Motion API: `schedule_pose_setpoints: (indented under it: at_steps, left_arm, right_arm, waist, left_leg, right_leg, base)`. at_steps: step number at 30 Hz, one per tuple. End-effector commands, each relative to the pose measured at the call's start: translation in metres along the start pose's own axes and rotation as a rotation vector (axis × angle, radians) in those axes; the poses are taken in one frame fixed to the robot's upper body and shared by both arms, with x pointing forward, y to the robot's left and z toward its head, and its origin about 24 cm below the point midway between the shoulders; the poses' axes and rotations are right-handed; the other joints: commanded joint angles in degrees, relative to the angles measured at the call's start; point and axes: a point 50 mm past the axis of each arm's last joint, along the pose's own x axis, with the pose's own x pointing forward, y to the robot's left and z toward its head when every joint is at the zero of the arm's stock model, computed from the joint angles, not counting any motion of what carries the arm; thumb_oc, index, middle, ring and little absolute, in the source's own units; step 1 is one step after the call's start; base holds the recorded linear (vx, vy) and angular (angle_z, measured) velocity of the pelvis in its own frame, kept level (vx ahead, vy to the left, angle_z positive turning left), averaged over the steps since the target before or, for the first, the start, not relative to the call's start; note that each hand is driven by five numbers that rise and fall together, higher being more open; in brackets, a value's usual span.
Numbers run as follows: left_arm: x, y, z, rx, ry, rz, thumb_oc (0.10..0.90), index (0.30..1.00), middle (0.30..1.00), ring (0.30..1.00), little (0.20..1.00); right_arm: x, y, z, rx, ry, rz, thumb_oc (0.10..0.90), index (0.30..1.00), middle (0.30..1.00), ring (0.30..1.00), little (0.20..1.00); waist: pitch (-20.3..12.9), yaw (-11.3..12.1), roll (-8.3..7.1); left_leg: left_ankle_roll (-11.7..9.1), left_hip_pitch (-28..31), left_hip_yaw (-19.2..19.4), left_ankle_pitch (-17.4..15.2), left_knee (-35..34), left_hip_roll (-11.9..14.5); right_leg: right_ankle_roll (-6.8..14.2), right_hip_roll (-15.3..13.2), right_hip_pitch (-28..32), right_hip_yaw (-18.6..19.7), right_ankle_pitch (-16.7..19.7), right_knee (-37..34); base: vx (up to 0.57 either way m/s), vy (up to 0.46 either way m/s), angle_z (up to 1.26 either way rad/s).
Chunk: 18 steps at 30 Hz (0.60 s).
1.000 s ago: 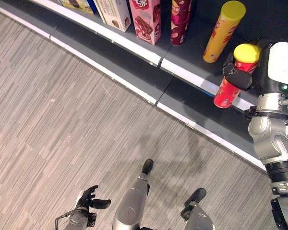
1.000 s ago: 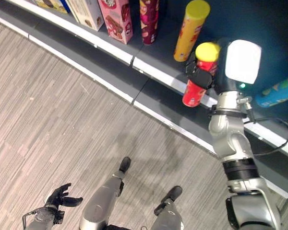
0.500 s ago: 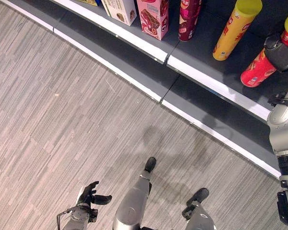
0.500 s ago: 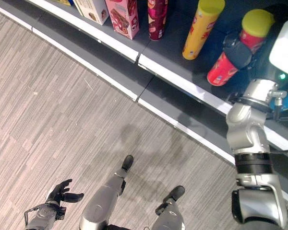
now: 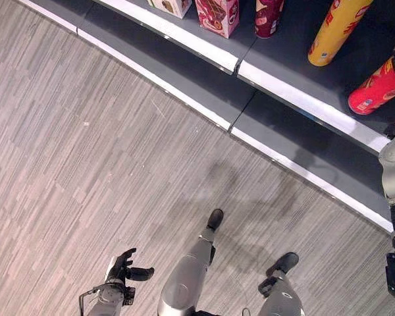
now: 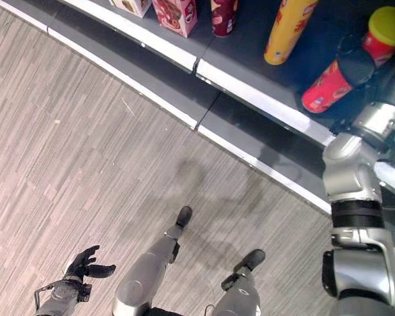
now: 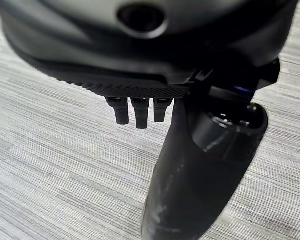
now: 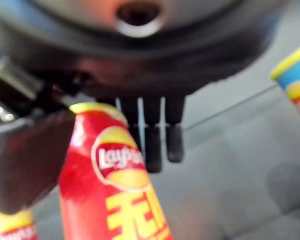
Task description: Put the goods on the table back onto the shelves and tidy them up.
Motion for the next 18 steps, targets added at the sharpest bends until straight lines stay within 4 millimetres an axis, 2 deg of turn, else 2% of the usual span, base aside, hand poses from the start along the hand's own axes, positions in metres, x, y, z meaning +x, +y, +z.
schedule_pose_setpoints:
  at_steps: [1,10,18]
  left_arm:
    - [0.006,0.011,0.019,0.031,-0.057,0.042,0.800,0.900,0.900,0.900,0.900]
    - [0.006,0.013,0.020,0.016,-0.060,0.031,0.800,0.900,0.900,0.900,0.900]
    - [0.008,0.016,0.024,0.006,-0.064,0.044,0.800,0.900,0.900,0.900,0.900]
  right_arm:
    - [0.060,-0.051,0.039,-0.013,-0.147,-0.274,0.400,0.300,0.300,0.300,0.300]
    - [0.069,-0.062,0.034,-0.086,-0.175,-0.285,0.400,0.300,0.300,0.300,0.300]
    - [0.070,-0.057,0.042,-0.064,-0.181,-0.269,0.400,0.300,0.300,0.300,0.300]
  waist:
    - [-3.3,-1.3,-0.92]
    - [-3.3,-1.9,-0.76]
    - [-3.0,-2.7,-1.29]
  left_leg:
    - [-1.9,1.2,2.1,0.3,-3.5,4.4]
    - [-1.8,0.9,1.8,0.4,-3.5,4.0]
    - [-1.7,0.8,2.1,0.4,-3.4,4.0]
  right_leg:
    - [1.3,-3.2,-5.1,5.0,-1.3,9.3]
    - [1.3,-3.6,-5.1,4.9,-1.2,9.5]
    - [1.2,-3.7,-5.7,5.7,-1.1,9.6]
  base:
    - [-0.01,0.044,0.01]
    - [0.00,0.001,-0.04]
    - [0.00,0.000,0.00]
